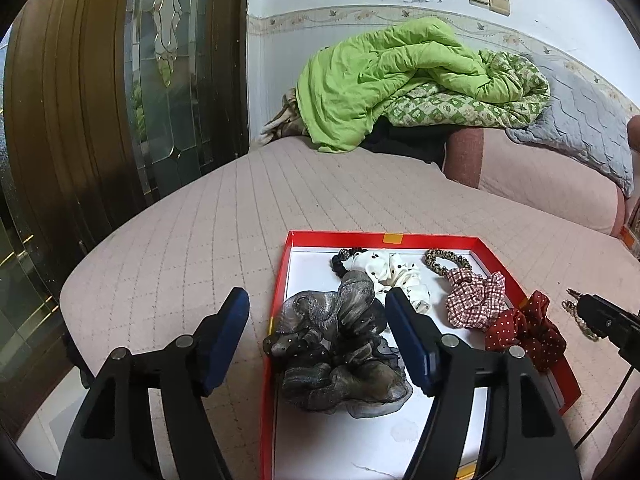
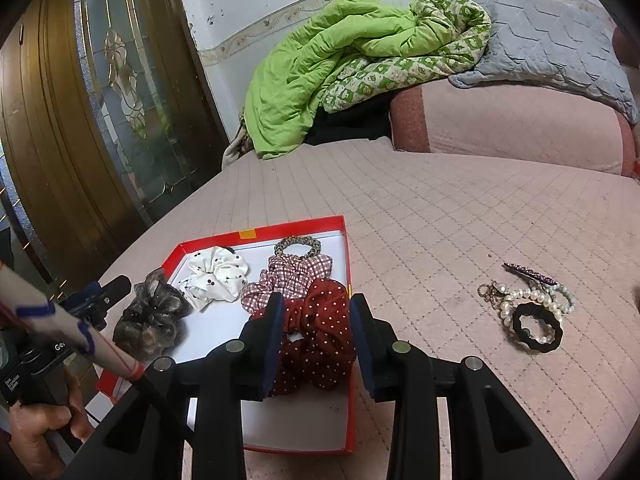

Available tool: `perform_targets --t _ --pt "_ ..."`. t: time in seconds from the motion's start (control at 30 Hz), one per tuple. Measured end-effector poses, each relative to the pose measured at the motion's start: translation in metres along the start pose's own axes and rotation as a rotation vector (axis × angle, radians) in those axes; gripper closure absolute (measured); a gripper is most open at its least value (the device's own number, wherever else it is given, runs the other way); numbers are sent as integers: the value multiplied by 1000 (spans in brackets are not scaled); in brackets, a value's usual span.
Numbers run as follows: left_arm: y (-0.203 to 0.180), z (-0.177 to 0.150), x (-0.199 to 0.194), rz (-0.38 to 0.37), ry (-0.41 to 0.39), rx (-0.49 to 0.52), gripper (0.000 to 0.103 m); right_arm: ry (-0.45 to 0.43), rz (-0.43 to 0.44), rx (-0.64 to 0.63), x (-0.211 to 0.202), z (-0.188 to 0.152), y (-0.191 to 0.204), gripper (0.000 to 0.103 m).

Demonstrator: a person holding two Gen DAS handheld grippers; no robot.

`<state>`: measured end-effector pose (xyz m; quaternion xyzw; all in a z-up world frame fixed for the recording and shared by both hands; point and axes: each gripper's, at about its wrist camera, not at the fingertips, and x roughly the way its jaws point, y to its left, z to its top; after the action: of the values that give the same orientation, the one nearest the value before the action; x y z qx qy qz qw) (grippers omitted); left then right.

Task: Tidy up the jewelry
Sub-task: 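Lower both scrunchies into the box and open both grippers, then grasp the black hair tie with the left gripper while the right grasps the pearl bracelet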

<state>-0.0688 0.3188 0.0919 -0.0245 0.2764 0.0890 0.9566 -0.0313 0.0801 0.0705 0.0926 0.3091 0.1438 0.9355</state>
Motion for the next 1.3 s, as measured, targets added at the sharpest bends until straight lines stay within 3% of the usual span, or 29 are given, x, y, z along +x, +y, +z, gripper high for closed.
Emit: perform_targets --t 0.47,0.87,1.03,1.2,1.3 --pt "-21 -2 -17 9 -46 59 29 -24 -16 18 -21 -3 -12 66" --pt "-42 -11 -33 -16 -54 107 27 -58 -53 88 -51 -4 -44 64" --pt "-62 -14 -47 -59 -60 140 27 -94 -91 171 -73 -1 -78 64" --pt "-90 -14 -64 -145 -63 165 27 -142 -159 323 -100 1 -135 64" --pt "-114 -15 -66 -216 -24 199 27 -160 -205 420 -115 -3 -169 64"
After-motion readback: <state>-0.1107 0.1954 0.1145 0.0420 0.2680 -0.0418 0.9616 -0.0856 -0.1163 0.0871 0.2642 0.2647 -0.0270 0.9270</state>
